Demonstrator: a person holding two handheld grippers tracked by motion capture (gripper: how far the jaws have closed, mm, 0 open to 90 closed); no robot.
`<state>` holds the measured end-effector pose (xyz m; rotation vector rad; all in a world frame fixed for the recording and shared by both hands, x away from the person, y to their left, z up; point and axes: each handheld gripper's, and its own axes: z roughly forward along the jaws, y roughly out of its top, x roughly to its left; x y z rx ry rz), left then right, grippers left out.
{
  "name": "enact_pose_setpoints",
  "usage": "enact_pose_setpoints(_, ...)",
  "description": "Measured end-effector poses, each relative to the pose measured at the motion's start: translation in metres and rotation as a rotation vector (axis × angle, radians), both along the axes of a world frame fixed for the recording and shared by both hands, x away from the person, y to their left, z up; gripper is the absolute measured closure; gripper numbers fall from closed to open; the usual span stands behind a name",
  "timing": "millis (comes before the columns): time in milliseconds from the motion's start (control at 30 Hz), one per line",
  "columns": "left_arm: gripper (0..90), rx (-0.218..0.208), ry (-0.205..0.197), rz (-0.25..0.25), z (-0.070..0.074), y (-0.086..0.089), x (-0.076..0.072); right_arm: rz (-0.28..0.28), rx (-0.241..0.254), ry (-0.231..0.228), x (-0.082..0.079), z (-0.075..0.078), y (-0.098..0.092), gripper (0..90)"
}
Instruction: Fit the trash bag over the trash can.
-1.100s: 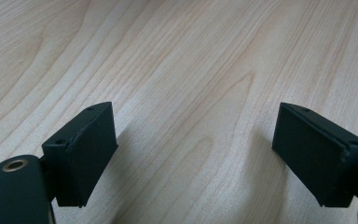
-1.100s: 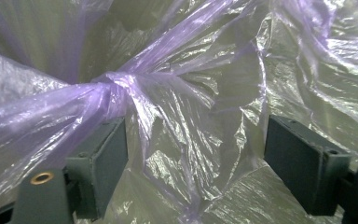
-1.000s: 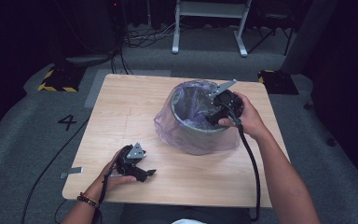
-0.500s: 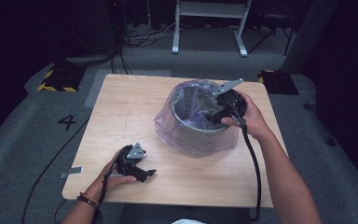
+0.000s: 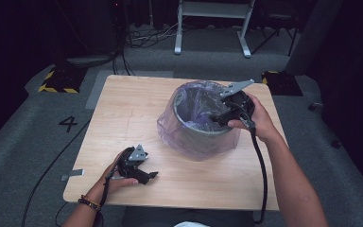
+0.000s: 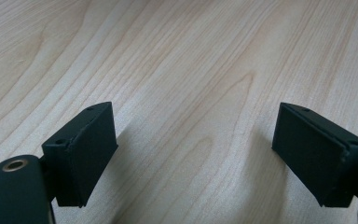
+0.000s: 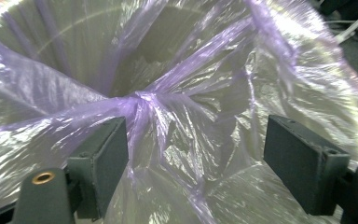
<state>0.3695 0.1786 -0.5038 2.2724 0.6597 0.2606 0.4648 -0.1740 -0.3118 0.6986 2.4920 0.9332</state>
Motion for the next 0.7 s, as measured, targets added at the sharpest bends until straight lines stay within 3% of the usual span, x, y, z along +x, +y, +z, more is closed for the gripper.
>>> enact_pose_setpoints(700,13.3,-0.001,0.0,-0.001,0.0,0.0,0.0,0.09,0.089,-0.047,-0.028,0.018,-0.017,21.2)
